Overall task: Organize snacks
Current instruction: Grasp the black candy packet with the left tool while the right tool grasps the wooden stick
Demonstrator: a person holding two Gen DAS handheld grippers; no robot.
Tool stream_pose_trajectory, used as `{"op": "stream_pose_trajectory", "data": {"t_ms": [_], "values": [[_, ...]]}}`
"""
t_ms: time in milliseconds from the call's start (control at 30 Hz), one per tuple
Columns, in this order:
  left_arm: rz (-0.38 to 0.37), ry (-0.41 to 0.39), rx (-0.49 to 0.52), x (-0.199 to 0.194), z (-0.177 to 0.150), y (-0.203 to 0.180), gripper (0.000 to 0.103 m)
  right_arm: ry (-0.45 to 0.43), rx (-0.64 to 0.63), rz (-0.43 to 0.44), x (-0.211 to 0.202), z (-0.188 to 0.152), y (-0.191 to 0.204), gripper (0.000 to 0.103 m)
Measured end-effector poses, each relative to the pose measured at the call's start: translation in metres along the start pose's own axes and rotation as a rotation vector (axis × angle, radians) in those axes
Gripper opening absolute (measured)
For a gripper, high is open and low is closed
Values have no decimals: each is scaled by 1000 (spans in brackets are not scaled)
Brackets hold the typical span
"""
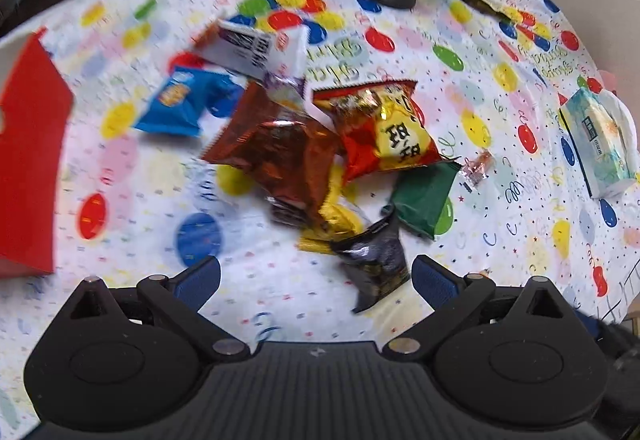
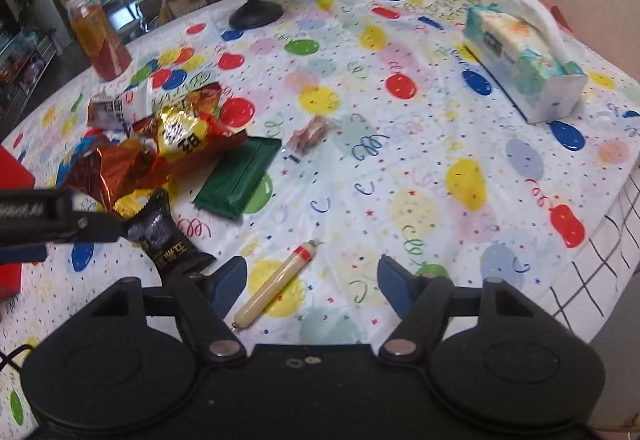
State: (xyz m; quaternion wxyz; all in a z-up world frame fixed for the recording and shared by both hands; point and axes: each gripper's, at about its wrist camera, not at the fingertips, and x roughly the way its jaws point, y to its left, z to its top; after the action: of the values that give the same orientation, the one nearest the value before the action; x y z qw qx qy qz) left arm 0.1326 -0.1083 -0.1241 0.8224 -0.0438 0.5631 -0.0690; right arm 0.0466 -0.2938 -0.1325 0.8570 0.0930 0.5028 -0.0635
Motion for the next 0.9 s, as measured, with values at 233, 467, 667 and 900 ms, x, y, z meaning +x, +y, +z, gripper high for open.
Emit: {"op": "stream_pose_trajectory", "data": {"t_ms": [233,467,667,900], "values": [[-6,103,-77,35,7,-4,102,66,-68,12,24,0,13,51],[-36,151,-107,47,8,-11,87,110,-90,44,39,5,21,38],[-35,168,-126,53,8,-15,70,132,-86,42,46,4,21,23],[-66,162,-149,53,6,-17,43,135,-88,75,44,3,17,9]]}}
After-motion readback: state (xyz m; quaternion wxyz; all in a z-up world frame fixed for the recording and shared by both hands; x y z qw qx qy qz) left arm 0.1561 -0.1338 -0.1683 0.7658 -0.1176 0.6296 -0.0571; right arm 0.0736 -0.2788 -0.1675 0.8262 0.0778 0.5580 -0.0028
